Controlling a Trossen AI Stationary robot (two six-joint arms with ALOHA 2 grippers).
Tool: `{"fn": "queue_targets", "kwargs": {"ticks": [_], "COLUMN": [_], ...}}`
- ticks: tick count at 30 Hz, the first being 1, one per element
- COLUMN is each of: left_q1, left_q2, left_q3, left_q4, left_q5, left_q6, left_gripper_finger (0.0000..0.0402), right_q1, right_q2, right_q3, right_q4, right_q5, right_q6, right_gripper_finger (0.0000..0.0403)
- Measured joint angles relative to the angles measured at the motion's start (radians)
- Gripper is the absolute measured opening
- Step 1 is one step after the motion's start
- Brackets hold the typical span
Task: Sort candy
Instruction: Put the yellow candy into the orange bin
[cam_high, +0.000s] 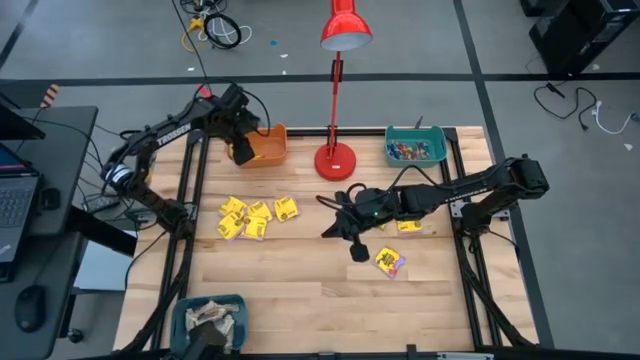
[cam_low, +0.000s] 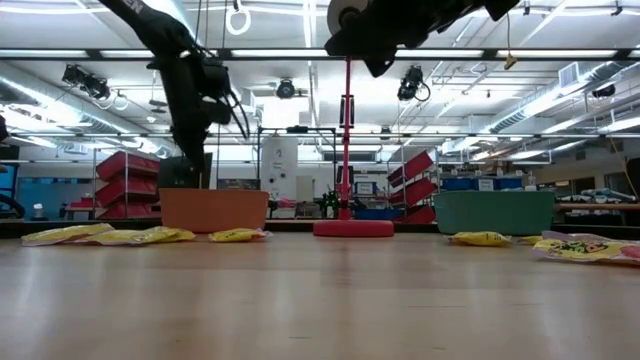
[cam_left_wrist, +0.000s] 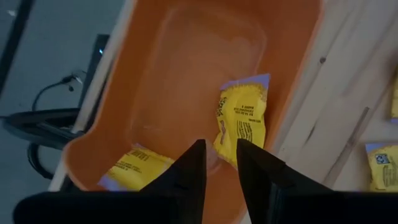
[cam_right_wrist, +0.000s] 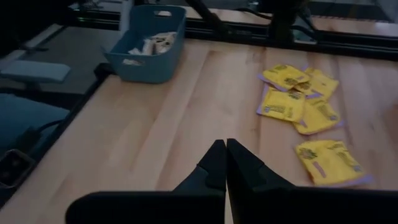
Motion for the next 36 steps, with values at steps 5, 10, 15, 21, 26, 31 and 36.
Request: {"fn": "queue_targets", "kwargs": {"ticks": [5,10,15,21,26,31,36], "left_q1": [-0.027,-0.103,-0.235,-0.467,-0.66,-0.865,-1.055], "left_q2": [-0.114,-0.266,-0.402,-0.491,-0.515,-0.515,-0.549], "left_q3": [0.0,0.0,0.0,0.0,0.0,-0.038,-0.117], "left_q4": [-0.017,-0.052,-0.06,-0.057,-0.057,-0.049,0.024], "left_q5": [0.002,0.049,0.075,0.045,-0.049,-0.182,-0.354], "left_q6": [-0.032,-0.126,-0.222,-0.345,-0.455,-0.57,-0.694], "left_gripper_finger": [0.009,0.009,0.009,0.009,0.009,0.009,0.009], "right_q1": [0.0,0.0,-0.007,-0.009,-0.009,-0.01,-0.023], "right_q2": [0.0,0.0,0.0,0.0,0.0,0.0,0.0], "right_q3": [0.0,0.0,0.0,0.0,0.0,0.0,0.0], "right_q4": [0.0,0.037,0.103,0.158,0.173,0.173,0.173], "right_q5": [0.109,0.171,0.19,0.197,0.231,0.279,0.294], "right_q6": [-0.004,-0.043,-0.076,-0.105,-0.117,-0.134,-0.142], "right_gripper_finger": [0.0,0.0,0.0,0.0,0.0,0.0,0.0]}}
